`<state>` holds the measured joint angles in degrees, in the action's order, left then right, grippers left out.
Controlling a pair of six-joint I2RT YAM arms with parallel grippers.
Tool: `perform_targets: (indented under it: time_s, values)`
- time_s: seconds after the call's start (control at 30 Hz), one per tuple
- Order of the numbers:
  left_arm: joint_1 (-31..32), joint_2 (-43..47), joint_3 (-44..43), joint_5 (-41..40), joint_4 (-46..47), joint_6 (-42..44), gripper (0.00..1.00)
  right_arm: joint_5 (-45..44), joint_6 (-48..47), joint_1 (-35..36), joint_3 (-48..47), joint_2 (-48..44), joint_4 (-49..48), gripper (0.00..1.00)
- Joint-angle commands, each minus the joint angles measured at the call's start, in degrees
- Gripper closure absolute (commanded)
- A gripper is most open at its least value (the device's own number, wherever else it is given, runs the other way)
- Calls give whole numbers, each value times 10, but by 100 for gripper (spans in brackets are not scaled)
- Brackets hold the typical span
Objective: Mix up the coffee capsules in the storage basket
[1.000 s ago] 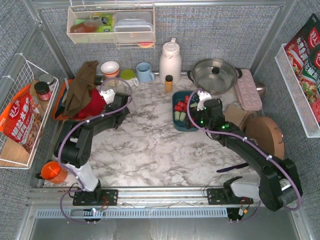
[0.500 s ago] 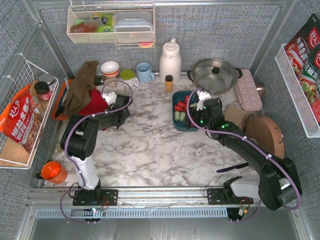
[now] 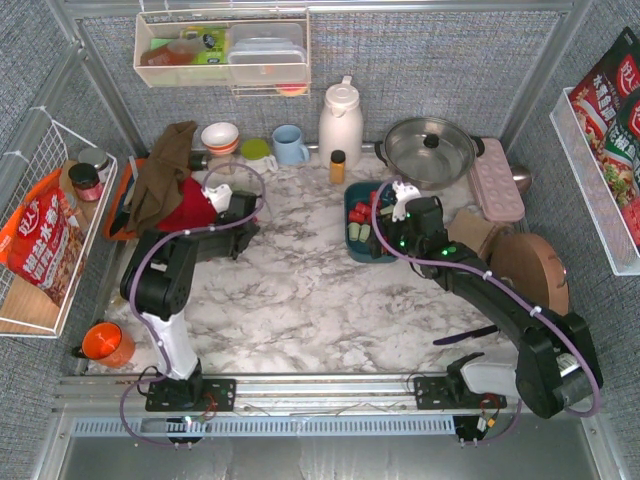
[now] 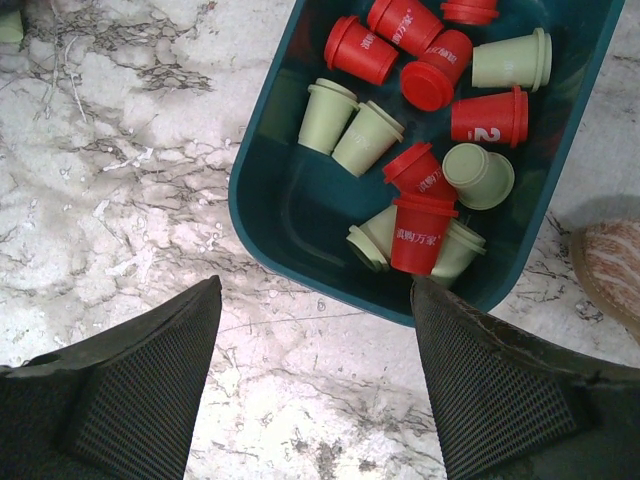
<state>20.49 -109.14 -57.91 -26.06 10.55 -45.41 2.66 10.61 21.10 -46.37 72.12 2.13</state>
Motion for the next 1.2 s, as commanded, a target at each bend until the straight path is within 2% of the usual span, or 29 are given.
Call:
perform_targets:
  time_s: [0.0, 0.13, 0.27, 0.47, 0.57, 0.67, 0.77, 0.97, 1.17]
  values:
    - [-1, 34, 28, 52, 1, 43, 66, 2, -3, 1, -5, -4, -5, 19]
    - [2, 112, 85, 108, 63, 82, 69, 1, -5, 1, -8, -9, 4, 19]
    - [17, 200, 143, 206, 134, 162, 69, 25, 5, 1, -13, -20, 10, 19]
    - [122, 313, 240, 346, 288, 376, 68, 117, 48, 2, -29, -48, 22, 19]
    - [165, 345, 314, 393, 418, 455, 69, 150, 64, 8, -40, -61, 36, 19]
    - [184, 344, 363, 435, 559, 482, 69, 170, 73, 21, -55, -67, 56, 19]
    - [212, 322, 376, 463, 642, 522, 68, 179, 83, 43, -66, -70, 73, 21]
    - [272, 260, 362, 475, 691, 618, 68, 186, 111, 89, -66, -56, 59, 25]
    - [294, 220, 359, 470, 738, 628, 67, 189, 117, 115, -73, -36, 58, 29]
